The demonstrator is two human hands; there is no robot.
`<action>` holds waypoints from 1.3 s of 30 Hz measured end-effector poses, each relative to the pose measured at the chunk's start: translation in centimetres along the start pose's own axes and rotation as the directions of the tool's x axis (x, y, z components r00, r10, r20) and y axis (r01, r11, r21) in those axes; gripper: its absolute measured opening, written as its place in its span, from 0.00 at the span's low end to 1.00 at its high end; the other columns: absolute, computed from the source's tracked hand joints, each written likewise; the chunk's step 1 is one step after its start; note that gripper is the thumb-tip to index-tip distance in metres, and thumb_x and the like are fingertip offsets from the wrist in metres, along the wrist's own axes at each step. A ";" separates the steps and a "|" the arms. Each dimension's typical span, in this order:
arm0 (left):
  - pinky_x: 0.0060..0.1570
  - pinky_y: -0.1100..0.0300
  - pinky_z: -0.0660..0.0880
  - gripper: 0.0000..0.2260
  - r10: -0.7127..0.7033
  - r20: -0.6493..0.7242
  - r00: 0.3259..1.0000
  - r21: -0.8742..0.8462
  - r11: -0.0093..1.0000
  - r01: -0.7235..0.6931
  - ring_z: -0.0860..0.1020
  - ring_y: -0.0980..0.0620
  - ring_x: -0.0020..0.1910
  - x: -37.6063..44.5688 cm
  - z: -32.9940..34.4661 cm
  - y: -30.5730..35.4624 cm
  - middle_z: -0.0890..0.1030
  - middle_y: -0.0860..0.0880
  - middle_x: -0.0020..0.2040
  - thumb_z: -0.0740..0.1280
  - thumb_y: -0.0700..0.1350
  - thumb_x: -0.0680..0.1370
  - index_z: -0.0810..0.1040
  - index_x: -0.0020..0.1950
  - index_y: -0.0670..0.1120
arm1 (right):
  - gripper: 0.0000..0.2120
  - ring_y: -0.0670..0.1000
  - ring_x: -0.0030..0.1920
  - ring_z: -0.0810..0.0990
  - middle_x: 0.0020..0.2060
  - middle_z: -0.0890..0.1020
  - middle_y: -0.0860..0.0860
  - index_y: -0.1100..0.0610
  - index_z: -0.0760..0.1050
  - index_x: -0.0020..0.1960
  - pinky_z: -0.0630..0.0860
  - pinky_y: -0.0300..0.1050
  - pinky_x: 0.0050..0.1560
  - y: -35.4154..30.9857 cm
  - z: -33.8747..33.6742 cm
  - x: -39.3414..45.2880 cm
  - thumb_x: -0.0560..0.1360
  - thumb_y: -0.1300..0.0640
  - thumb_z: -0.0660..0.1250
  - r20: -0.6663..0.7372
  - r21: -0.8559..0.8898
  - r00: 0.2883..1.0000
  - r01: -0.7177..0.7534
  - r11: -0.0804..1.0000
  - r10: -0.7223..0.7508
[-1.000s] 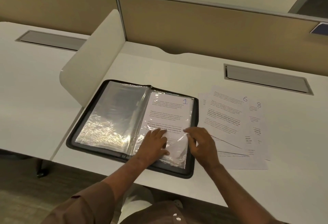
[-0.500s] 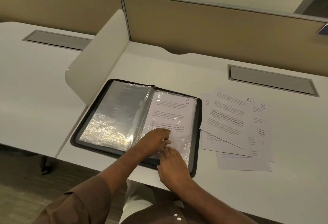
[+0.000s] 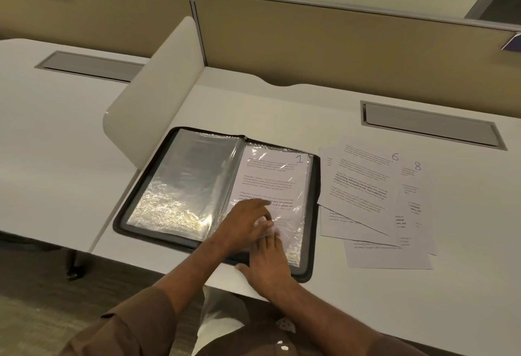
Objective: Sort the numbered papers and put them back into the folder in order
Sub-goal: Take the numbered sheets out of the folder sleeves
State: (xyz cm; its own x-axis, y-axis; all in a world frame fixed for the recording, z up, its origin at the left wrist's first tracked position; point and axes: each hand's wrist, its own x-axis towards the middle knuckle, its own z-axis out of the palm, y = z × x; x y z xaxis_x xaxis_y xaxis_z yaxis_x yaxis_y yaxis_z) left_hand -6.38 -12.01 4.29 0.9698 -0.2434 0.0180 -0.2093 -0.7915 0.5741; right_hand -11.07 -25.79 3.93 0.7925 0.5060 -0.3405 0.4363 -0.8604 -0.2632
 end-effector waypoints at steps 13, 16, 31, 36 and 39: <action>0.63 0.47 0.75 0.21 -0.103 -0.225 0.969 0.151 0.979 0.139 0.78 0.47 0.62 0.0 0.6 -2.4 0.80 0.48 0.64 0.57 0.61 0.81 0.80 0.61 0.49 | 0.38 0.70 0.78 0.55 0.79 0.50 0.67 0.63 0.45 0.82 0.51 0.64 0.77 -0.7 -1.9 -1.2 0.84 0.39 0.52 0.106 -0.345 0.994 0.001 0.938 0.038; 0.67 0.48 0.71 0.22 -0.127 -0.218 0.968 0.132 0.979 0.158 0.76 0.45 0.66 -0.3 0.5 -3.1 0.78 0.46 0.68 0.57 0.61 0.81 0.79 0.62 0.48 | 0.37 0.70 0.74 0.64 0.78 0.57 0.69 0.65 0.50 0.81 0.64 0.63 0.73 -1.6 -1.7 -1.9 0.84 0.44 0.60 0.113 -0.445 0.993 0.011 0.895 0.043; 0.73 0.57 0.64 0.18 0.164 -0.015 0.986 0.121 0.979 -0.161 0.69 0.55 0.72 -3.6 0.8 -3.1 0.76 0.54 0.70 0.68 0.62 0.76 0.80 0.59 0.53 | 0.41 0.59 0.71 0.72 0.81 0.57 0.58 0.55 0.37 0.82 0.69 0.55 0.71 1.2 -3.7 -4.7 0.83 0.45 0.61 0.076 -0.058 0.985 -0.152 0.987 0.157; 0.65 0.56 0.74 0.06 0.165 -0.115 0.980 0.107 0.983 -0.153 0.75 0.55 0.65 -2.8 0.8 -2.6 0.81 0.53 0.62 0.71 0.50 0.77 0.82 0.51 0.50 | 0.30 0.57 0.66 0.76 0.73 0.69 0.56 0.57 0.56 0.80 0.75 0.53 0.66 -0.3 -3.5 -4.8 0.83 0.47 0.61 0.018 -0.003 0.999 0.034 0.999 -0.034; 0.65 0.58 0.72 0.05 0.142 -0.117 0.983 0.066 0.989 -0.136 0.74 0.56 0.65 -2.6 0.2 -2.6 0.80 0.53 0.64 0.72 0.49 0.77 0.82 0.50 0.50 | 0.31 0.58 0.75 0.66 0.77 0.65 0.57 0.58 0.57 0.80 0.59 0.54 0.77 -1.1 -2.4 -4.0 0.83 0.46 0.62 -0.061 -0.005 0.982 0.178 0.984 -0.177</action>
State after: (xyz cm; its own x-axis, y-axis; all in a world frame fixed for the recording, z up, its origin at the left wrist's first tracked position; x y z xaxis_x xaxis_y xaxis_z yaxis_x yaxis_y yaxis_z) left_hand -8.42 -9.49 2.58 0.9380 -0.2867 0.1950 -0.3466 -0.7864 0.5114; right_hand -13.67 -26.95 7.74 0.7271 0.6460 -0.2323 0.5721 -0.7572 -0.3151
